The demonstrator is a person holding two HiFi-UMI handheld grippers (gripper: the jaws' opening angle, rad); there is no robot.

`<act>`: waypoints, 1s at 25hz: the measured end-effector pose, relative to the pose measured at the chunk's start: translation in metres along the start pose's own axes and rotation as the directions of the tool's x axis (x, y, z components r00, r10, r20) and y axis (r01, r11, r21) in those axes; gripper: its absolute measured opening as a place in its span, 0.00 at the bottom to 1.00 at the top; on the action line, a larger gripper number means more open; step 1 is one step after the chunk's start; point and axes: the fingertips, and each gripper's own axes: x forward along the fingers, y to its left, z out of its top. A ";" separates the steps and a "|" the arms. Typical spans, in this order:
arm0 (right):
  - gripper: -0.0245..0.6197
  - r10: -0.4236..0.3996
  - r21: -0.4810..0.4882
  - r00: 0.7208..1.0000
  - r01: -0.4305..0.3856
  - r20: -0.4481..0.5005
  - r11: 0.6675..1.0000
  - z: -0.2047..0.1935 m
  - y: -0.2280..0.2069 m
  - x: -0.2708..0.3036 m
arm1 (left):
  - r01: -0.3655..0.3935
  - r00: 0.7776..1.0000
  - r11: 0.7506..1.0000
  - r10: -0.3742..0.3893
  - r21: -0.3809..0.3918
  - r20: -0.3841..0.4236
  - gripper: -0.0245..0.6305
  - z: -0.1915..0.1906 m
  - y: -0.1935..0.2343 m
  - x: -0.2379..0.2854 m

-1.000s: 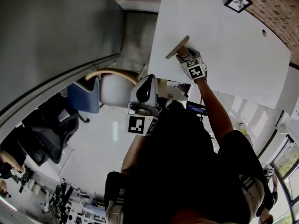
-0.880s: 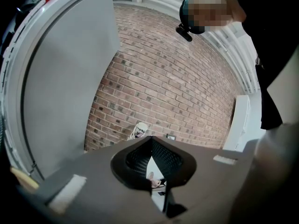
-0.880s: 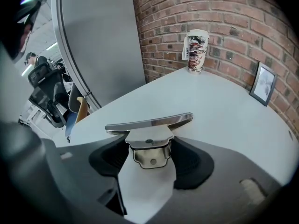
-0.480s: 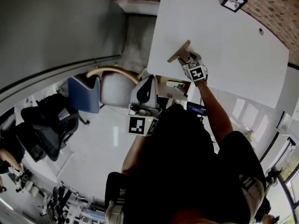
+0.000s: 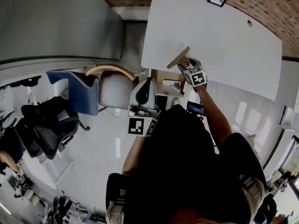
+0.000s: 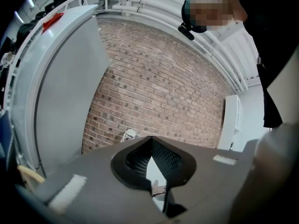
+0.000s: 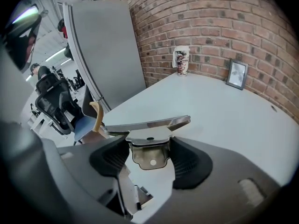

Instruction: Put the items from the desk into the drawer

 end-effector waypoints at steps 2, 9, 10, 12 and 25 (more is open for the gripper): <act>0.46 0.010 0.021 1.000 -0.011 0.020 1.000 -0.012 0.008 -0.019 | -0.003 1.000 1.000 0.003 0.005 0.012 0.06 0.000 -0.013 -0.014; 0.46 0.053 0.004 0.996 -0.054 0.074 0.999 -0.059 0.037 -0.082 | -0.018 0.999 0.999 0.016 0.031 0.044 0.06 -0.007 -0.062 -0.067; 0.46 0.058 -0.002 0.995 -0.059 0.080 0.998 -0.065 0.041 -0.088 | -0.022 0.999 0.999 0.021 0.033 0.045 0.06 -0.010 -0.067 -0.075; 0.46 0.067 -0.006 0.994 -0.067 0.086 0.998 -0.077 0.049 -0.099 | -0.033 0.999 0.999 0.031 0.036 0.045 0.06 -0.015 -0.076 -0.090; 0.46 0.117 0.026 0.992 -0.118 0.039 0.993 -0.144 0.108 -0.125 | 0.013 1.000 0.999 -0.013 0.037 -0.007 0.06 -0.033 -0.098 -0.131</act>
